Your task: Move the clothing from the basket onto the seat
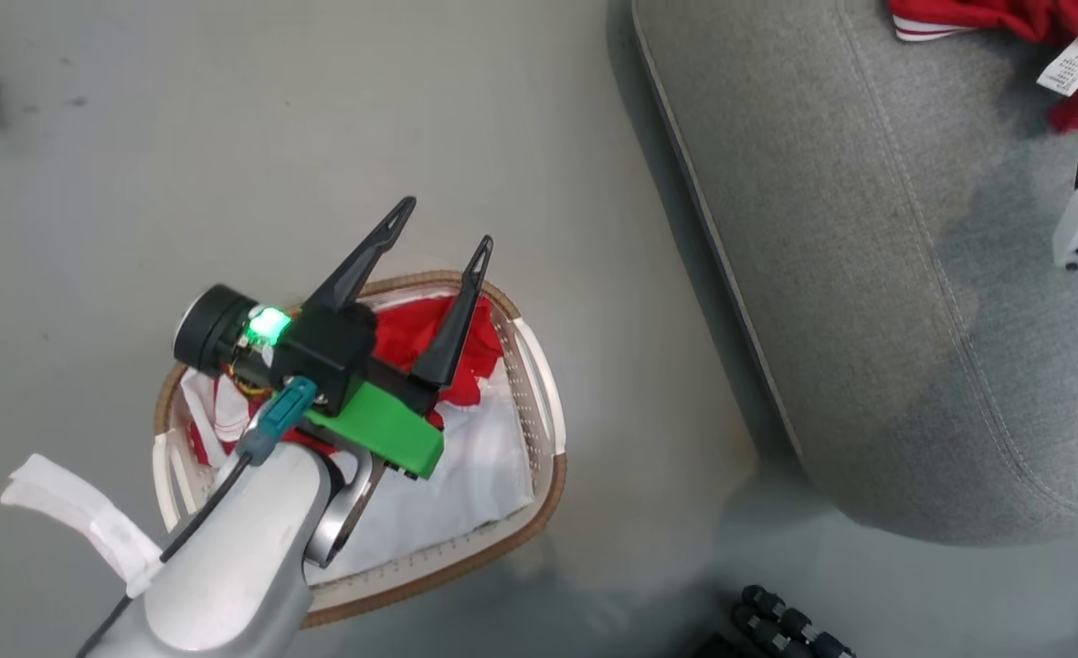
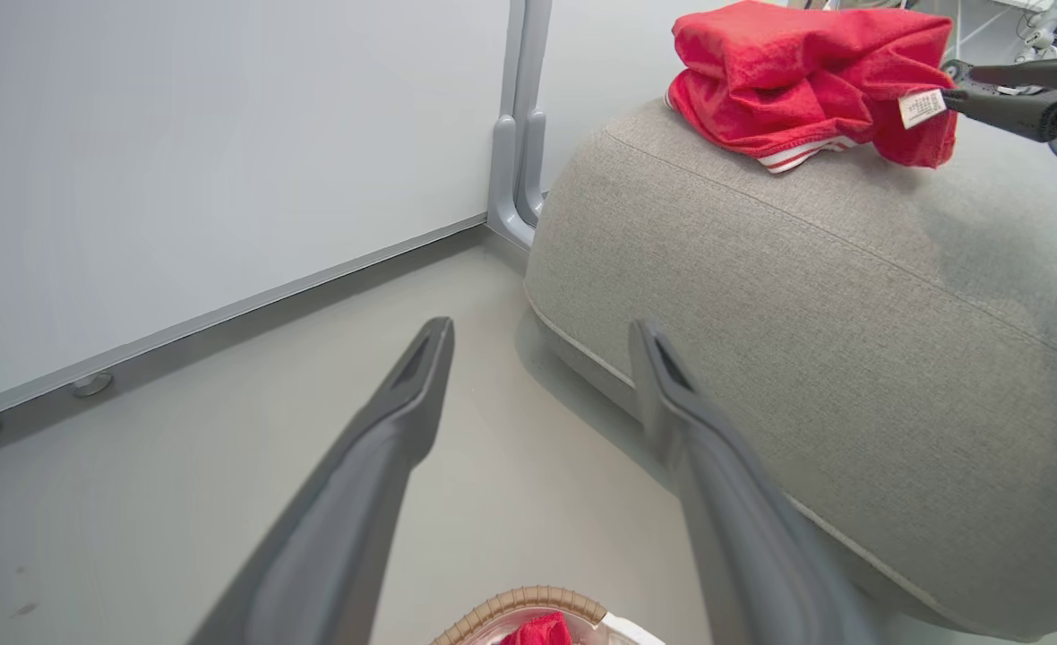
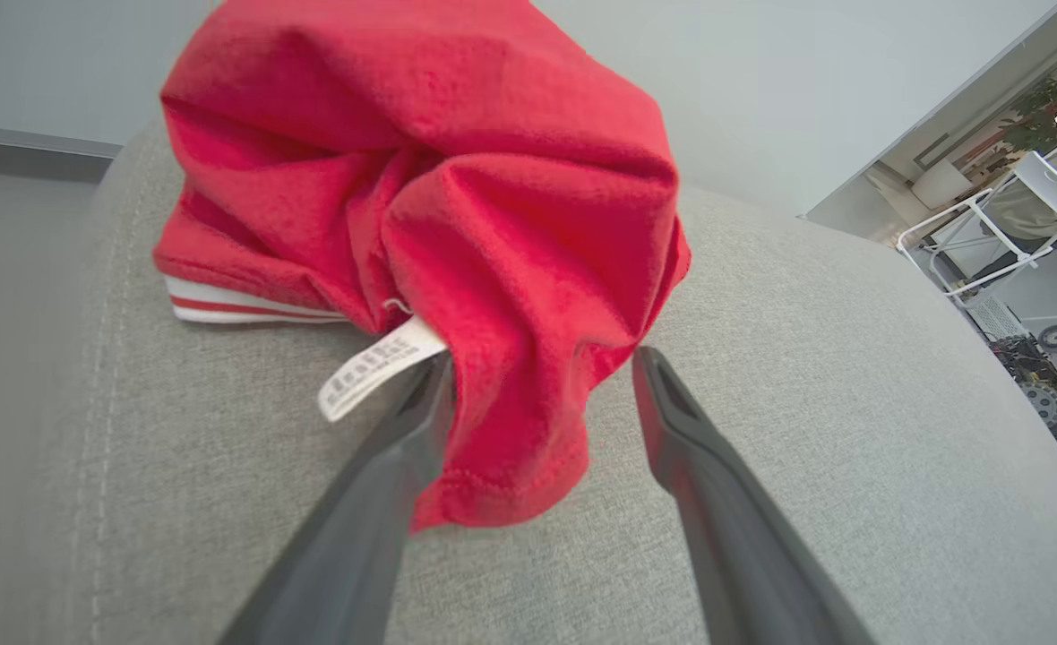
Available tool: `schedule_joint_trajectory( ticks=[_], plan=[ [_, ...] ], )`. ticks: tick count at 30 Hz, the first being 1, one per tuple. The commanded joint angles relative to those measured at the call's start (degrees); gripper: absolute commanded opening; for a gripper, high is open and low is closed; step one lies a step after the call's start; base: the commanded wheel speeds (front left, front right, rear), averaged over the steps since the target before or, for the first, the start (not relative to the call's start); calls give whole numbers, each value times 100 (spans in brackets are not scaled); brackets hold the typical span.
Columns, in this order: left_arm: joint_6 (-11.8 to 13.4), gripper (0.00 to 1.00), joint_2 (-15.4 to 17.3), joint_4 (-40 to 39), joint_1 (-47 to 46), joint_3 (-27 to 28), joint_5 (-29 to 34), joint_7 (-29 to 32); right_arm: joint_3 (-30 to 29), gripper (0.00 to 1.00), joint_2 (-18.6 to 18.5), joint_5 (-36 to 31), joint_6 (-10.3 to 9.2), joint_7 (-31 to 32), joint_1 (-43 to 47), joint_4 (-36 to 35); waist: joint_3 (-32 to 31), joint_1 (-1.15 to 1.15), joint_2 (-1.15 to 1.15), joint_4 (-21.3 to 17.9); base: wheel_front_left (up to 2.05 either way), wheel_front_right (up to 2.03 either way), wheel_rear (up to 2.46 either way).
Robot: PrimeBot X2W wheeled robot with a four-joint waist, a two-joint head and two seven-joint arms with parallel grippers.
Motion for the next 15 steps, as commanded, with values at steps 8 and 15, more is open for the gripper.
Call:
schedule_joint_trajectory(
  ticks=[8,15],
  plan=[
    [96,100,-154,363,471,362,-439,-318,356,100,-98,224,-8,-13,572,-391,-1128,0,0,463,0,0,0],
    [185,100,-272,652,901,869,-667,-396,658,100,-53,360,-8,-13,640,-301,-1919,0,0,852,0,0,0]
  ],
)
